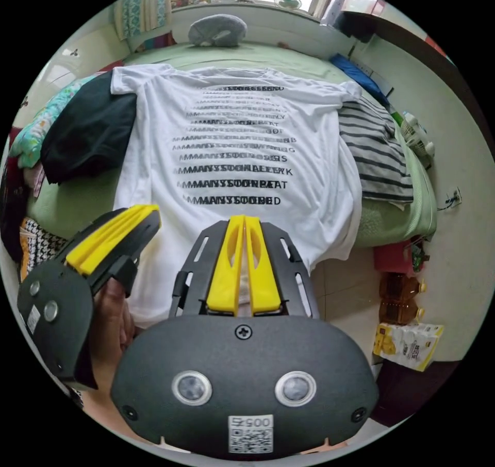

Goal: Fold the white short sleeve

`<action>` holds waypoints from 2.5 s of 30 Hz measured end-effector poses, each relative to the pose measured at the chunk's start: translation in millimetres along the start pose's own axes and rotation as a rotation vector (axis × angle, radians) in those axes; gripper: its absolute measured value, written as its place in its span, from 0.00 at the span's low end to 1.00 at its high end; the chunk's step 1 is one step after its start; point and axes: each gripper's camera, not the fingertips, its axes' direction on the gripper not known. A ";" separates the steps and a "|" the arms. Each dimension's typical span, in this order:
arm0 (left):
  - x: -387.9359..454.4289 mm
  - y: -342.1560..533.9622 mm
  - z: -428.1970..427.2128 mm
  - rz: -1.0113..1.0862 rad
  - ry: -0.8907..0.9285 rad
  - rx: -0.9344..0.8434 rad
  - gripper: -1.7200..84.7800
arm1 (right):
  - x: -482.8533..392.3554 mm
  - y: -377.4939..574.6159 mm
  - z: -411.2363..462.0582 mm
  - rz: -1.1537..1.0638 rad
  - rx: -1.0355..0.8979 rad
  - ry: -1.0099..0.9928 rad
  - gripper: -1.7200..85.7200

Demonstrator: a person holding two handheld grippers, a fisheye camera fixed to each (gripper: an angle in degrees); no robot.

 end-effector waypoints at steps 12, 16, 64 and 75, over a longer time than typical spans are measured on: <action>-27.5 -6.6 18.8 -0.124 0.132 -0.071 0.02 | 59.1 -10.1 27.3 0.136 -0.099 -0.261 0.01; -24.7 -8.6 22.9 -0.111 0.115 -0.080 0.02 | 46.8 -13.7 31.6 0.089 -0.107 -0.152 0.00; -46.4 -30.8 64.2 -0.115 0.156 -0.142 0.02 | 59.8 -39.3 76.4 0.048 -0.120 -0.233 0.00; -51.2 -35.6 68.9 -0.110 0.166 -0.148 0.02 | 55.8 -44.1 82.4 0.039 -0.126 -0.230 0.00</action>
